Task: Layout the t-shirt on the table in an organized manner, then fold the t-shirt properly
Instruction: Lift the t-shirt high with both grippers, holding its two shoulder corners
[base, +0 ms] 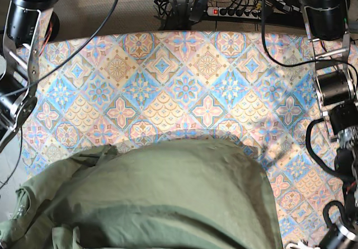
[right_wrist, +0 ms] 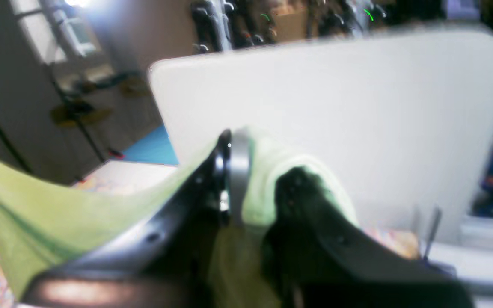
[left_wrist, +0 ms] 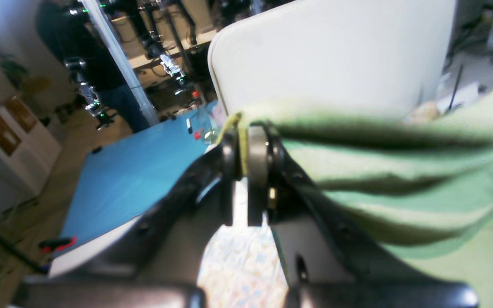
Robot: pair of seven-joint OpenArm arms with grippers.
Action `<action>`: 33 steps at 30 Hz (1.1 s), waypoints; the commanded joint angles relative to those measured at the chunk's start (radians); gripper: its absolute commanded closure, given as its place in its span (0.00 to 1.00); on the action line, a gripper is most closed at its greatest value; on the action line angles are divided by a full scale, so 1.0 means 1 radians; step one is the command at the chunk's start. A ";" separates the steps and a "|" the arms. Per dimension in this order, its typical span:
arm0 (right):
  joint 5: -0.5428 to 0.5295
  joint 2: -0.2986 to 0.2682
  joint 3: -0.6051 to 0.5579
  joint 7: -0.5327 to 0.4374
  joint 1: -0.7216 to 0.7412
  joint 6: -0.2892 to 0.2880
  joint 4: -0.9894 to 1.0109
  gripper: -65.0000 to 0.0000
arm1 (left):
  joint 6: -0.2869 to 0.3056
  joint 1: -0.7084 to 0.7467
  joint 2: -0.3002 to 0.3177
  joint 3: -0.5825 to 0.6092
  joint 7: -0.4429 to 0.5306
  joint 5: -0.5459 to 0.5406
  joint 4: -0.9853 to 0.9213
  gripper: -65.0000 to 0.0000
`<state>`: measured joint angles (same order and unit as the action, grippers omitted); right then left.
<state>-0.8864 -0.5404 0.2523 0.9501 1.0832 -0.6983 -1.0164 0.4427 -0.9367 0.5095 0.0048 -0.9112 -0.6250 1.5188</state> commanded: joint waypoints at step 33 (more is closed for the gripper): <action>-0.256 -0.017 0.382 0.123 -0.703 0.000 -0.442 0.99 | -0.011 0.514 0.154 -0.170 -0.004 -0.045 0.412 1.00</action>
<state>-1.1233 -0.5304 0.6285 1.1015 0.3531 -0.6960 -1.4452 0.4377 -0.3923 0.6476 -0.1570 -0.9356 -0.6701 1.9259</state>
